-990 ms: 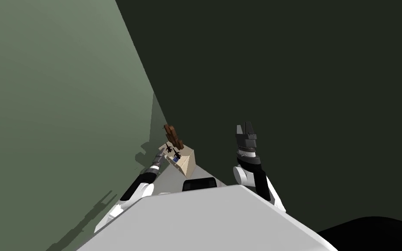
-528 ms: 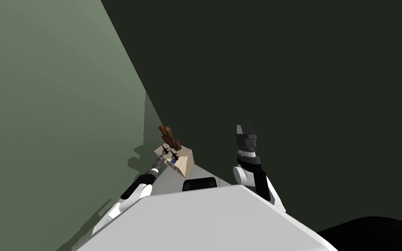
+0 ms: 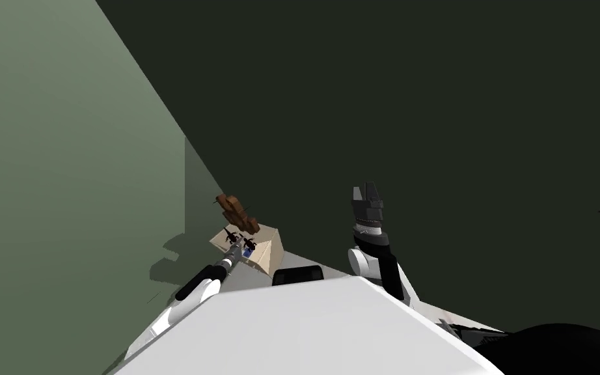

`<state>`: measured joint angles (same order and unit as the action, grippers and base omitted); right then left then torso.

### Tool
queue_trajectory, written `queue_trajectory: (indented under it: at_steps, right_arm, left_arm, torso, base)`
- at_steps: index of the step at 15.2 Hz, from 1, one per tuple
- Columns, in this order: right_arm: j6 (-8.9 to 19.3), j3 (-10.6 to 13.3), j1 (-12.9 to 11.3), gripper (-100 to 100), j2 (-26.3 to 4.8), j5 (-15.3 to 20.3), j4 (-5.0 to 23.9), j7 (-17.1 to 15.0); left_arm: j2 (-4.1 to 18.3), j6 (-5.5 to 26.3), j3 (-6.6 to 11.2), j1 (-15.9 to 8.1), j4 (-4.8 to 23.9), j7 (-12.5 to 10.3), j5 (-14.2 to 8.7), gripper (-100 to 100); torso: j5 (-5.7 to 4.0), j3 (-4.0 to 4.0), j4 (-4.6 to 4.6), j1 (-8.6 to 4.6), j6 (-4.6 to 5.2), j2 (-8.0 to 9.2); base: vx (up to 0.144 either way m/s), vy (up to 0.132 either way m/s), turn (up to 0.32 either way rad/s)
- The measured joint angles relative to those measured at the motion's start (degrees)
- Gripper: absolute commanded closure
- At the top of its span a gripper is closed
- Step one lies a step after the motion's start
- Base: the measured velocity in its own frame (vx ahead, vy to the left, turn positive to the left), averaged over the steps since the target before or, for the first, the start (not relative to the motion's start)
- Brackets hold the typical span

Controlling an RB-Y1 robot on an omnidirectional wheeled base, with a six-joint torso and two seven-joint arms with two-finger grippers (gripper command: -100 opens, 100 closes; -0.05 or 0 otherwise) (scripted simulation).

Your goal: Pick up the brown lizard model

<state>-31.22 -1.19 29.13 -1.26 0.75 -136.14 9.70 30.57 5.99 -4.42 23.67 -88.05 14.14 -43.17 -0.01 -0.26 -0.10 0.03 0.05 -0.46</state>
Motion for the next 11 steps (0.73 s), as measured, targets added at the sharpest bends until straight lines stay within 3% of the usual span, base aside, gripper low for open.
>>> queue_trajectory:
  at_steps: [7,9,11]
  right_arm:
    - [0.0,0.0,0.0,0,0.0,0.0,0.0,0.0]
    - [0.0,0.0,0.0,0,0.0,0.0,0.0,0.0]
    - [0.0,0.0,0.0,0,0.0,0.0,0.0,0.0]
  left_arm:
    - [3.9,6.7,-1.53,-1.6,8.8,2.0,-7.7,-100]
    - [3.8,8.9,-0.73,-1.3,9.5,2.1,-8.0,-100]
    - [4.7,10.5,-1.10,-1.5,11.1,2.5,-9.6,-100]
  torso:
    - [0.01,0.19,0.07,0.02,-0.02,0.33]
    - [0.01,0.20,0.08,-0.02,-0.02,0.35]
    - [0.01,0.20,0.07,-0.01,-0.06,0.34]
  base:
    - [0.022,0.024,-0.238]
    - [0.020,0.010,-0.249]
    - [0.022,0.015,-0.154]
